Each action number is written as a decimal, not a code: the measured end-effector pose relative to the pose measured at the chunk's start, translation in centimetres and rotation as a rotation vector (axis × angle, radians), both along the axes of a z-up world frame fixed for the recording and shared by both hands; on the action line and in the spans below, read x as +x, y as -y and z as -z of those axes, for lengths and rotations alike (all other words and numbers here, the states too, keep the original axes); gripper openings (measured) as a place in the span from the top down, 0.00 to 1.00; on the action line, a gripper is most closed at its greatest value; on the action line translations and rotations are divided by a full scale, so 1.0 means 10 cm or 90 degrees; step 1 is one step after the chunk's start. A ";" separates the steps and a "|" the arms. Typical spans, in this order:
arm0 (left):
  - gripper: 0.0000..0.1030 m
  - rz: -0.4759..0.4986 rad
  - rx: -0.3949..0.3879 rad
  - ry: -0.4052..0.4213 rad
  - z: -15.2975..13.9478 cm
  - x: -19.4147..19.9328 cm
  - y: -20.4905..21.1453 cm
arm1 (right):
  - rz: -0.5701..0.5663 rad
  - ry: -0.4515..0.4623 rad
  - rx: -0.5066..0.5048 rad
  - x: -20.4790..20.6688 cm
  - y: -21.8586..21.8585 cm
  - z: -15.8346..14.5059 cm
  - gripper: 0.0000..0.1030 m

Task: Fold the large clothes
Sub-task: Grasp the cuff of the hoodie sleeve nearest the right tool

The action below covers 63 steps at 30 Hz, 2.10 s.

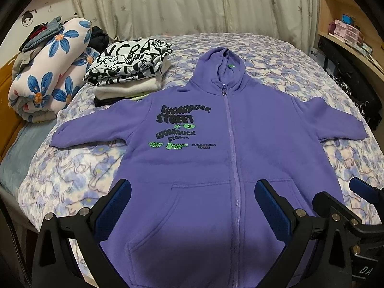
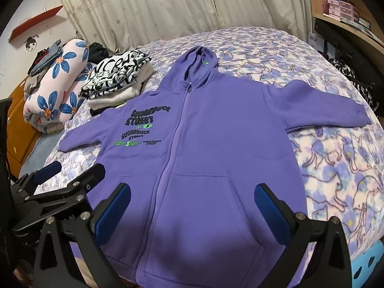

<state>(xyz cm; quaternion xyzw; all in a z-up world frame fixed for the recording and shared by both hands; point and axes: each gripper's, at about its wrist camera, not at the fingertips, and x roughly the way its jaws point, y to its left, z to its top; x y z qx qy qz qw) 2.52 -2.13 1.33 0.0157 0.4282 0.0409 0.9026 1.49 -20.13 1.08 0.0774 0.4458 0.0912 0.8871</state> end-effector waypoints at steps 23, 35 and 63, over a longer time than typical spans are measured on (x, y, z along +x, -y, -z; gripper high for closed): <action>0.01 0.068 -0.003 0.060 -0.15 1.07 0.67 | 0.147 0.067 -0.067 0.86 1.05 -0.16 0.00; 0.01 0.067 -0.006 0.054 0.16 1.79 1.02 | 0.303 0.045 -0.073 1.29 2.07 0.15 0.00; 0.01 0.090 0.040 0.075 0.73 2.11 1.55 | 0.517 -0.007 0.173 1.68 3.88 1.10 0.89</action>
